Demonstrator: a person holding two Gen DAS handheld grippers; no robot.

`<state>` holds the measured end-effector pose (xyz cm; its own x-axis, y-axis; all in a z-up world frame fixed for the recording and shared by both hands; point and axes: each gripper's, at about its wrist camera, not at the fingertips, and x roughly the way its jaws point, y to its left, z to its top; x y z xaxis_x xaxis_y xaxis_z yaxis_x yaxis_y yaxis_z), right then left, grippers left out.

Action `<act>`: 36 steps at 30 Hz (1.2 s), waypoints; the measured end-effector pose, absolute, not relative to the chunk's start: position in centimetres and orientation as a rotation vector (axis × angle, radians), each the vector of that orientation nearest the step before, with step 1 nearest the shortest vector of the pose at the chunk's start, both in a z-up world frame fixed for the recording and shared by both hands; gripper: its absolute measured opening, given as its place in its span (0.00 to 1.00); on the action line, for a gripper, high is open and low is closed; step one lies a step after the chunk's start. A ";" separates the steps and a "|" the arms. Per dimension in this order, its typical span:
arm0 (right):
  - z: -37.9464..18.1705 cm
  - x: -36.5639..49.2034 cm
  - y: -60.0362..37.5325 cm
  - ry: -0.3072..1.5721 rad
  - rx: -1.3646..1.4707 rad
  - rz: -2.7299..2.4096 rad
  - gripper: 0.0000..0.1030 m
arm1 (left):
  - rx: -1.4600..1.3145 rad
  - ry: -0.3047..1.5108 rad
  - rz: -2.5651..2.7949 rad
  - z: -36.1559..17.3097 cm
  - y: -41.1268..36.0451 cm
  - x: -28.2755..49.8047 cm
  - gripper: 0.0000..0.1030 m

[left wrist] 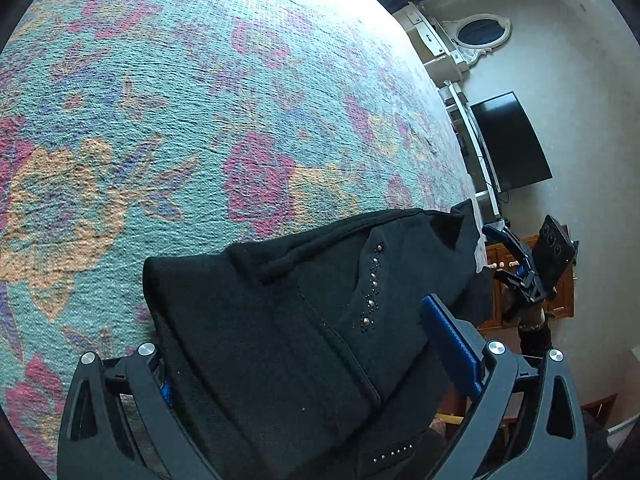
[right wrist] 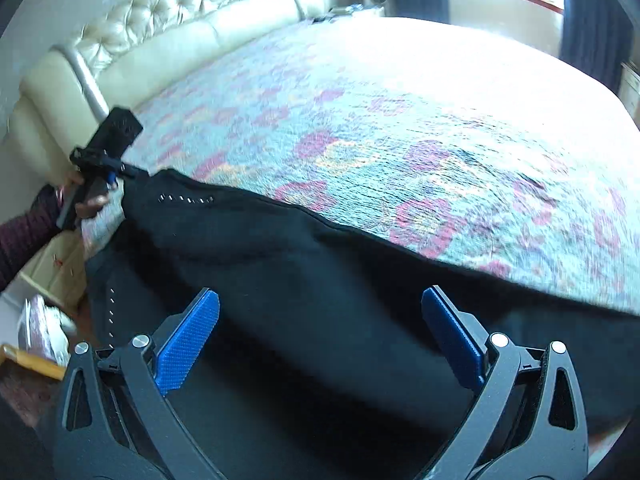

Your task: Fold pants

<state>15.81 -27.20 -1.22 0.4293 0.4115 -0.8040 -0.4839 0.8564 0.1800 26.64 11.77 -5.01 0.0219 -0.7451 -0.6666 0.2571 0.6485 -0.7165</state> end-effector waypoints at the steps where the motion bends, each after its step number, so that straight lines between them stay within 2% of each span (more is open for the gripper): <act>1: -1.7 17.3 -27.1 1.008 -0.153 0.571 0.98 | -0.460 1.345 -0.814 -5.4 12.0 27.0 0.94; 3: -3.1 20.0 -27.0 1.074 -0.302 0.548 0.98 | -0.447 1.351 -0.815 -6.0 11.6 27.9 0.91; 5: -4.4 21.9 -27.3 1.133 -0.350 0.555 0.98 | -0.414 1.342 -0.830 -5.6 11.7 27.5 0.69; 6: -5.0 22.7 -27.4 1.167 -0.342 0.567 0.98 | -0.418 1.353 -0.834 -5.8 11.6 27.7 0.46; 7: -5.5 23.2 -27.5 1.189 -0.326 0.577 0.98 | -0.420 1.372 -0.826 -6.3 11.7 27.8 0.41; 9: -6.3 24.2 -27.9 1.232 -0.341 0.569 0.98 | -0.421 1.380 -0.820 -7.0 12.1 27.8 0.37; 11: -7.1 24.8 -28.0 1.289 -0.333 0.570 0.80 | -0.459 1.383 -0.830 -7.4 12.7 28.0 0.37; 12: -7.5 25.0 -27.9 1.322 -0.335 0.578 0.57 | -0.483 1.387 -0.833 -7.7 13.2 28.0 0.37; 15: -7.8 25.0 -27.7 1.348 -0.353 0.575 0.46 | -0.463 1.379 -0.812 -7.4 13.7 27.9 0.25; 18: -7.0 24.7 -27.8 1.319 -0.315 0.576 0.23 | -0.419 1.347 -0.815 -6.6 13.3 27.4 0.14; 24: -4.0 21.7 -28.6 1.199 -0.311 0.493 0.16 | -0.410 1.212 -0.879 -2.9 12.2 26.7 0.11; 30: -0.1 15.1 -29.8 0.996 -0.333 0.396 0.16 | -0.401 1.117 -0.967 0.4 11.5 24.3 0.11; 36: -0.2 6.8 -27.8 0.858 -0.396 0.315 0.16 | -0.367 1.059 -1.016 2.3 11.0 18.4 0.12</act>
